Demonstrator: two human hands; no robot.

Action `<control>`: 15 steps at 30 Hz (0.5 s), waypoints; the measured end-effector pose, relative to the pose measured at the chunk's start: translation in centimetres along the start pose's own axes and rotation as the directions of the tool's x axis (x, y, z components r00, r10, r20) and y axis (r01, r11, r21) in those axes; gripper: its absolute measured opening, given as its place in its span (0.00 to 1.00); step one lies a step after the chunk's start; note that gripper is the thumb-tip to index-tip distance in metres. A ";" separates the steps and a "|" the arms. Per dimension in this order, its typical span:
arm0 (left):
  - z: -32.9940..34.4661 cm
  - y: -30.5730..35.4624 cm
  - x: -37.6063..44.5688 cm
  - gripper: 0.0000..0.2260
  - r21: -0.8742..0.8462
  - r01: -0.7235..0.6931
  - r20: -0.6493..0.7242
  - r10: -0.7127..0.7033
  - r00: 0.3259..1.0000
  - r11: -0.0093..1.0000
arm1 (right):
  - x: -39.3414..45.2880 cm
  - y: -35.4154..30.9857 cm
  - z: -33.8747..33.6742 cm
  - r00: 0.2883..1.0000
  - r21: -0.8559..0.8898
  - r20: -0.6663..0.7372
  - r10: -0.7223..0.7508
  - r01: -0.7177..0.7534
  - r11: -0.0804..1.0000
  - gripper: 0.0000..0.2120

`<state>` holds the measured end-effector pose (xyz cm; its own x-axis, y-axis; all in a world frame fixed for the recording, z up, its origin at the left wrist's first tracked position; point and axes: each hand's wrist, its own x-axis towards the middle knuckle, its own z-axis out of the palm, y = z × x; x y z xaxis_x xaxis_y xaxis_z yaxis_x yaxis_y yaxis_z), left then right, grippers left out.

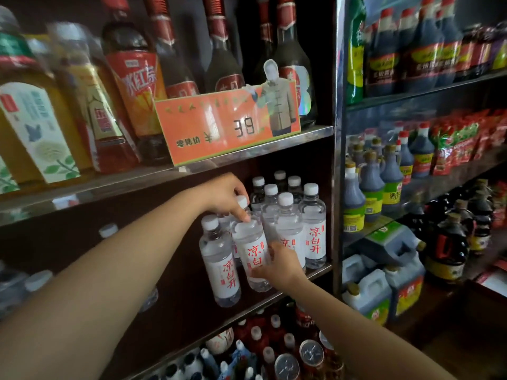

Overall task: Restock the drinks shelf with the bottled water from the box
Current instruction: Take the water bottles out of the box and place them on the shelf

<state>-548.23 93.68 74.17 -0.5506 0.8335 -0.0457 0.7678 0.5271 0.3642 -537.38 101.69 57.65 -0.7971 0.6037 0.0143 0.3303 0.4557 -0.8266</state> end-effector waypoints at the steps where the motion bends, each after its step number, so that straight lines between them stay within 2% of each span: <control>1: 0.1 0.0 0.8 0.16 0.010 0.005 0.002 -0.005 1.000 1.000 | 0.7 -0.1 0.2 1.000 -0.067 -0.009 0.008 -0.009 0.998 0.28; 7: 1.6 -1.2 4.8 0.18 0.079 0.071 -0.009 -0.070 0.997 0.994 | 3.2 -0.3 1.7 0.997 -0.356 -0.077 -0.030 0.001 0.935 0.25; 15: 2.1 -1.9 7.8 0.20 0.141 0.088 -0.103 -0.074 0.992 0.986 | 5.8 -0.2 3.9 0.987 -0.443 -0.149 -0.059 -0.013 0.896 0.32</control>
<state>-553.31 99.47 71.17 -0.6367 0.7708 0.0240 0.7548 0.6165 0.2241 -544.09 102.53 55.69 -0.7312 0.6661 0.1469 0.5304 0.6907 -0.4915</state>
